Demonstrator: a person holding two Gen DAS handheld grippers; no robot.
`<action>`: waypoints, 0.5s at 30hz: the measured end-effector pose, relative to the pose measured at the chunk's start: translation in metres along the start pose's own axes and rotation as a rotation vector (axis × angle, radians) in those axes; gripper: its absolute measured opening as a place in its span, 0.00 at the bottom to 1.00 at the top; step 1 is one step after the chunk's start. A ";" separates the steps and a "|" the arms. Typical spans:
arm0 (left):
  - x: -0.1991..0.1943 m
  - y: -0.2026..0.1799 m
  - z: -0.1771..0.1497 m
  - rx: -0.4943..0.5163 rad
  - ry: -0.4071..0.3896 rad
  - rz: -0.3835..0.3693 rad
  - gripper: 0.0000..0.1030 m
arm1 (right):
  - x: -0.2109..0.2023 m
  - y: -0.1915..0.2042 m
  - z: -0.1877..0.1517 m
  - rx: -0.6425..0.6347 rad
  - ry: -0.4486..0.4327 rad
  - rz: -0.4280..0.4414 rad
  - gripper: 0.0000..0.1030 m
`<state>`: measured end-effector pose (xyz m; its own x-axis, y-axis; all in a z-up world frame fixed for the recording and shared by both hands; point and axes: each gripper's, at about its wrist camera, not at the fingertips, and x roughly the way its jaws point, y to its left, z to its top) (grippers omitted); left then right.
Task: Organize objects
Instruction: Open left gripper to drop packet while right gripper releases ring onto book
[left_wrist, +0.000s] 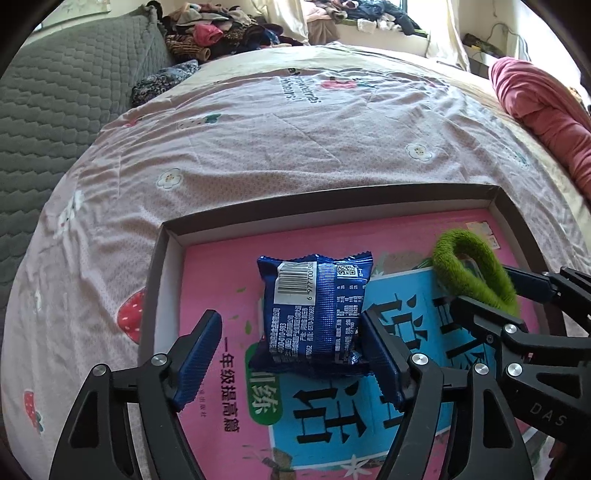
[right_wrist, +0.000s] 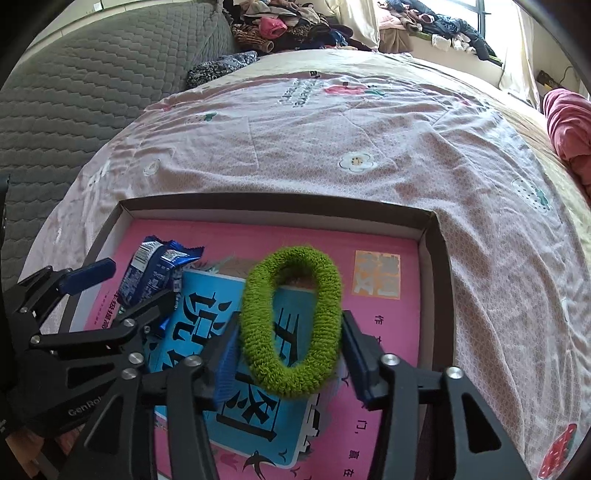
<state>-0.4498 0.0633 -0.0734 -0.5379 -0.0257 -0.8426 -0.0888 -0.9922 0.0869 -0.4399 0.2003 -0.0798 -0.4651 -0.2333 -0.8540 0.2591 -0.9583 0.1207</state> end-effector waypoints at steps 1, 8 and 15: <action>-0.001 0.002 -0.001 -0.003 0.001 -0.001 0.75 | 0.000 0.000 0.000 -0.003 0.002 -0.001 0.55; -0.017 0.008 0.001 -0.030 -0.028 -0.027 0.75 | -0.005 0.002 -0.004 -0.017 -0.007 -0.014 0.61; -0.030 0.009 0.004 -0.038 -0.035 -0.034 0.75 | -0.022 0.002 -0.005 -0.019 -0.025 -0.016 0.64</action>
<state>-0.4373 0.0559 -0.0451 -0.5639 0.0114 -0.8258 -0.0760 -0.9964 0.0381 -0.4248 0.2048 -0.0631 -0.4905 -0.2218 -0.8427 0.2669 -0.9588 0.0970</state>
